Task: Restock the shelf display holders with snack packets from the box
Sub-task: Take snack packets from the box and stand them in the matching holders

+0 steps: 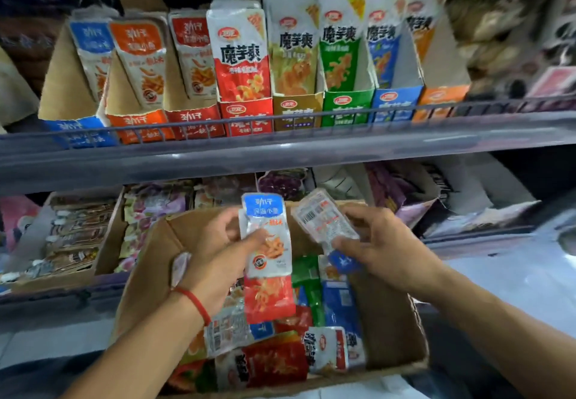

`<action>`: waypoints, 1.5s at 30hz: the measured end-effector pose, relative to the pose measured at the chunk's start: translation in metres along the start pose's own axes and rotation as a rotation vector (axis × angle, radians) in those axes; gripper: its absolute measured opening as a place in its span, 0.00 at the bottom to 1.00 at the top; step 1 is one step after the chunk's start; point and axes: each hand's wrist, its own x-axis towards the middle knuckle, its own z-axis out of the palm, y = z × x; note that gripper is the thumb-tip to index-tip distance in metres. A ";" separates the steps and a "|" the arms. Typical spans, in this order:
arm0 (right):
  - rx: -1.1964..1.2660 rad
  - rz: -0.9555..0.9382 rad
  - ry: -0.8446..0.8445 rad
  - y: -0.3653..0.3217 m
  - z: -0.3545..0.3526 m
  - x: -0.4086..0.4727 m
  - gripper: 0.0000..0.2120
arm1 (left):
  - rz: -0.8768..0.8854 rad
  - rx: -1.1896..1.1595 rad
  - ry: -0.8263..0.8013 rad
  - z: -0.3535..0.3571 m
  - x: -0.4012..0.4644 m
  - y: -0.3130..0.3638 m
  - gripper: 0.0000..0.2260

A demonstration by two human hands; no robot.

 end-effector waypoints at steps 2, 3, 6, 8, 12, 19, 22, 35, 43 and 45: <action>-0.074 -0.199 0.172 0.000 0.001 -0.003 0.15 | -0.100 -0.113 -0.078 0.013 -0.002 -0.005 0.12; -0.119 -0.278 0.215 -0.001 0.003 -0.003 0.16 | -0.166 -0.185 -0.128 0.018 -0.003 -0.005 0.11; -0.250 -0.397 0.192 0.009 0.005 0.004 0.22 | -0.308 -0.354 -0.275 0.026 -0.003 -0.004 0.11; -0.262 -0.381 0.123 0.016 -0.001 0.009 0.23 | -0.378 -0.426 -0.325 0.023 -0.001 -0.004 0.13; -0.258 -0.334 -0.057 0.018 -0.006 0.012 0.32 | -0.374 -0.391 -0.419 0.021 -0.001 -0.005 0.17; -0.043 -0.234 -0.052 0.007 -0.005 0.012 0.25 | -0.117 -0.048 -0.309 0.024 -0.010 -0.009 0.14; 0.151 -0.083 0.078 0.005 0.001 0.014 0.19 | -0.031 0.056 -0.322 0.024 -0.012 -0.007 0.15; 0.394 0.191 0.115 -0.002 -0.022 0.024 0.09 | 0.009 -0.101 -0.213 0.020 -0.005 0.006 0.10; 0.357 0.088 0.099 -0.018 -0.054 0.016 0.08 | 0.398 0.149 0.083 -0.004 -0.008 0.052 0.06; 0.275 0.057 0.144 -0.019 -0.058 0.017 0.06 | 0.509 0.174 0.169 -0.013 -0.001 0.082 0.08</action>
